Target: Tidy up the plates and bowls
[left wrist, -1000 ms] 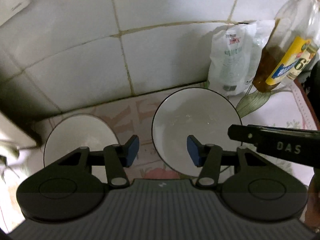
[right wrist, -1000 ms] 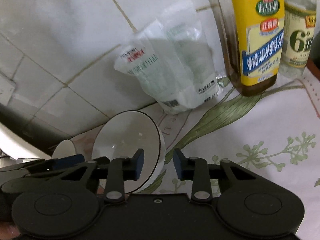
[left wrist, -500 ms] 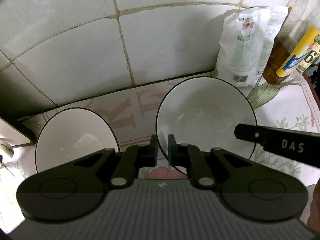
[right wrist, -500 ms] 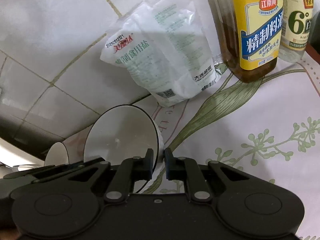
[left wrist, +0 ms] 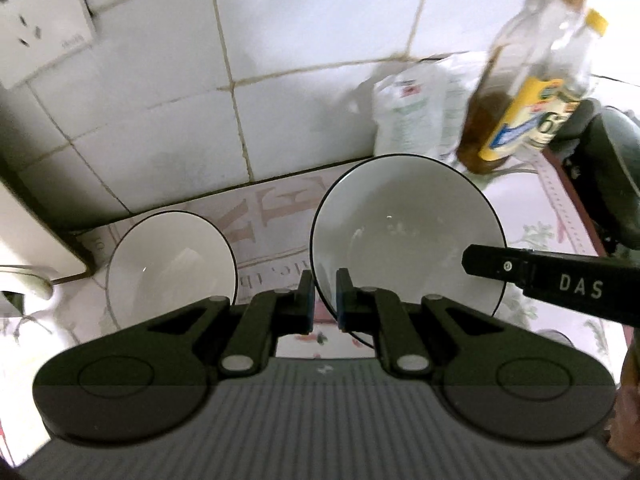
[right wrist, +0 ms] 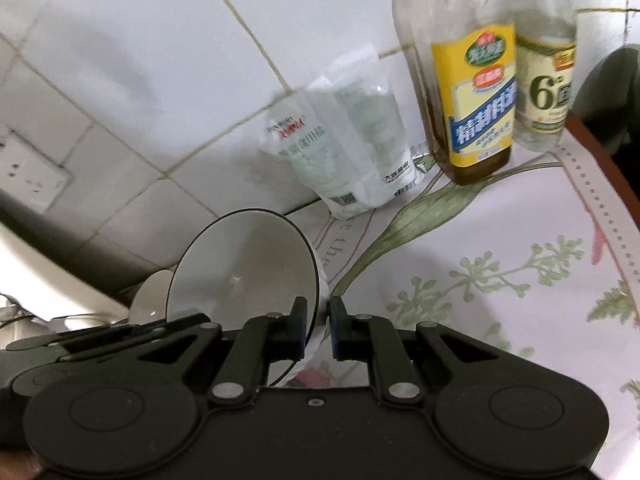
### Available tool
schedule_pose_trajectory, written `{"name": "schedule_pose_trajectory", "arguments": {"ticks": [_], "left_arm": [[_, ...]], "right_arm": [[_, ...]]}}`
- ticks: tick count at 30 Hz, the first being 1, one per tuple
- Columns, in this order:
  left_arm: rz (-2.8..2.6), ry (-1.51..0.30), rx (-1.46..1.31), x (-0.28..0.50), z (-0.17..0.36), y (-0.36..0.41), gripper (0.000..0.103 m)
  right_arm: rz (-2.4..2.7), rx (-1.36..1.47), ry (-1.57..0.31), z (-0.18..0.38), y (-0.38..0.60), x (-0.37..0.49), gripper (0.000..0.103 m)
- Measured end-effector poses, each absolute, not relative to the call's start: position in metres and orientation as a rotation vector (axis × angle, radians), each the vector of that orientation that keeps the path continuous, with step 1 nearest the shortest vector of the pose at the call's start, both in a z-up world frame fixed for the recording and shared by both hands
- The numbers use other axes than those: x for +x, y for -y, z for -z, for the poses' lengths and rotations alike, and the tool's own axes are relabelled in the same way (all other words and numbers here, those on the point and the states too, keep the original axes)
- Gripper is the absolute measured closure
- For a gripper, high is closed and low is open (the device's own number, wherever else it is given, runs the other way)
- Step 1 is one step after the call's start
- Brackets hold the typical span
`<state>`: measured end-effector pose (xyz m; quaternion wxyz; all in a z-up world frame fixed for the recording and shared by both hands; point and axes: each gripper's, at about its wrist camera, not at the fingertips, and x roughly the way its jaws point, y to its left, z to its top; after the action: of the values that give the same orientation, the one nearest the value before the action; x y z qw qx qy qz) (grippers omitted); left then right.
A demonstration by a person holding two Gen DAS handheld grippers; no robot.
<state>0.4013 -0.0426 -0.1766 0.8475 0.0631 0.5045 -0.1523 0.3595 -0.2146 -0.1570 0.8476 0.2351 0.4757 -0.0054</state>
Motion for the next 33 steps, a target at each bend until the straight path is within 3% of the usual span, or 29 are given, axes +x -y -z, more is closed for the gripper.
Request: {"name": "schedule_pose_trajectory", "arguments": {"ticks": [18, 33], "left_arm": [[0.363, -1.052, 0.142, 0.299, 0.108, 0.060, 0.094], [0.391, -1.066, 0.100, 0.243, 0.115, 0.087, 0.094]], "right_arm": [[-0.023, 0.451, -0.974, 0.080, 0.221, 0.247, 0.085], [-0.014, 0.582, -0.987, 0.095, 0.266, 0.182, 0.085]]}}
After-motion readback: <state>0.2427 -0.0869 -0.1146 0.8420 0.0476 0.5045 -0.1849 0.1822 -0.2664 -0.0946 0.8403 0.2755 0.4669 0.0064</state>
